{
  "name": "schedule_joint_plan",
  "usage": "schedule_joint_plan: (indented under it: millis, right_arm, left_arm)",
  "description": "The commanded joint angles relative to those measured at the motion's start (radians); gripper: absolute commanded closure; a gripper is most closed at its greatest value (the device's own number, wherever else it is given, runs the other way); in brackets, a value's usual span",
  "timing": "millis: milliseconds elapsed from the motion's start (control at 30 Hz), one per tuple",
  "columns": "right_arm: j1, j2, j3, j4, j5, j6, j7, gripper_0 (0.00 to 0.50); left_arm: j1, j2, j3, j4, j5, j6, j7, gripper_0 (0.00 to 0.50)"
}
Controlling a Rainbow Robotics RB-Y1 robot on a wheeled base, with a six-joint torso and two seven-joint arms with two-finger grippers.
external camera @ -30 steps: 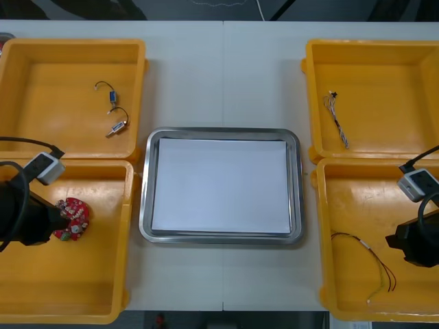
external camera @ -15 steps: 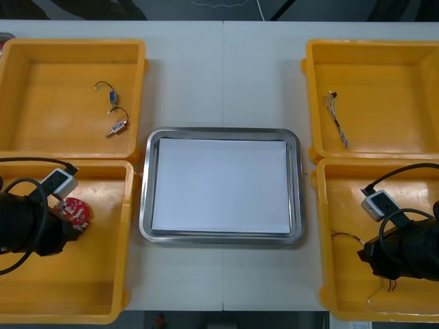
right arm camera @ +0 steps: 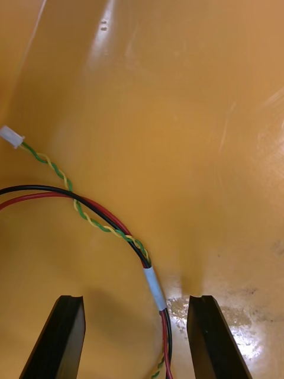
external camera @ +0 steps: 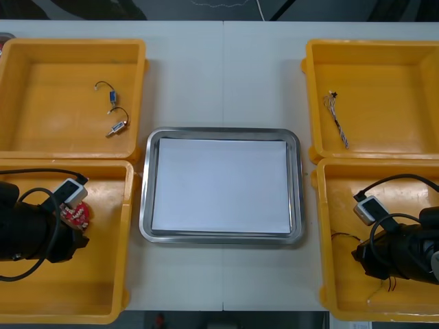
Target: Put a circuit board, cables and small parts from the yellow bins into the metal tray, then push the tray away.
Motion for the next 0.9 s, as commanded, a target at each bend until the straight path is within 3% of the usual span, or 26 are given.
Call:
schedule_joint_plan:
  millis: [33, 567, 600, 633, 700, 733, 833, 900]
  right_arm:
    - [0.022, -0.038, 0.018, 0.018, 0.007, -0.034, 0.075, 0.000]
    - [0.025, -0.041, 0.039, 0.038, 0.033, -0.046, 0.116, 0.000]
    - [0.025, -0.041, 0.039, 0.038, 0.032, -0.046, 0.117, 0.117]
    - [0.025, -0.041, 0.039, 0.038, 0.032, -0.046, 0.117, 0.186]
    - [0.027, -0.041, 0.039, 0.038, 0.029, -0.046, 0.121, 0.500]
    - [0.027, -0.041, 0.039, 0.038, 0.027, -0.046, 0.121, 0.500]
    - [0.025, -0.042, 0.039, 0.038, 0.023, -0.046, 0.125, 0.500]
    - [0.027, -0.042, 0.033, 0.031, 0.023, -0.044, 0.127, 0.500]
  left_arm:
    - [-0.039, 0.041, -0.034, 0.005, -0.025, -0.018, -0.082, 0.000]
    - [-0.059, 0.041, -0.070, 0.042, -0.048, -0.057, -0.088, 0.000]
    - [-0.059, 0.041, -0.070, 0.042, -0.048, -0.057, -0.088, 0.000]
    - [-0.060, 0.041, -0.069, 0.042, -0.048, -0.057, -0.088, 0.000]
    - [-0.059, 0.041, -0.072, 0.042, -0.048, -0.058, -0.086, 0.000]
    - [-0.060, 0.041, -0.072, 0.042, -0.048, -0.060, -0.085, 0.018]
    - [-0.059, 0.041, -0.077, 0.042, -0.048, -0.064, -0.083, 0.208]
    - [-0.060, 0.041, -0.077, 0.042, -0.048, -0.064, -0.083, 0.498]
